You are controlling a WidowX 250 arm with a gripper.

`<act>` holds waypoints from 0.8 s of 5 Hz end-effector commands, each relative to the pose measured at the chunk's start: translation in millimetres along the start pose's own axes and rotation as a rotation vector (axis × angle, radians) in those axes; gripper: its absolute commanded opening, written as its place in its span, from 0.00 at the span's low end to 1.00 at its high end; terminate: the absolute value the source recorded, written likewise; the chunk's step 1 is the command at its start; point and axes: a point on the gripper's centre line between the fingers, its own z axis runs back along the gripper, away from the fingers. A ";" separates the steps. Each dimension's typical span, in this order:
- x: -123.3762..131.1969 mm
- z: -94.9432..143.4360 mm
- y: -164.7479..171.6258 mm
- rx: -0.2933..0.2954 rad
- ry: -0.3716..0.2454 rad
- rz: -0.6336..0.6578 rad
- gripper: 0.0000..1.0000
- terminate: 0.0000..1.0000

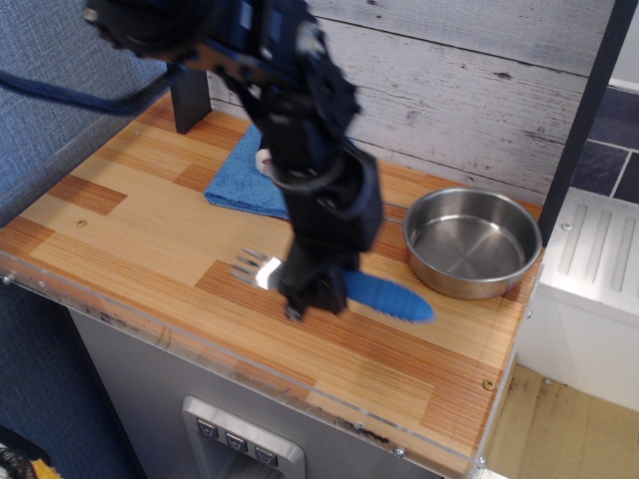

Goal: Hold the blue spatula from center of the table and place it on right edge of the table.

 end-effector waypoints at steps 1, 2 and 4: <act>19.7 -12.0 -9.6 0.026 0.021 -0.065 0.00 0.00; 12.6 -28.1 -11.6 0.005 0.059 -0.071 0.00 0.00; 22.3 -44.5 -17.3 -0.022 0.068 -0.104 0.00 0.00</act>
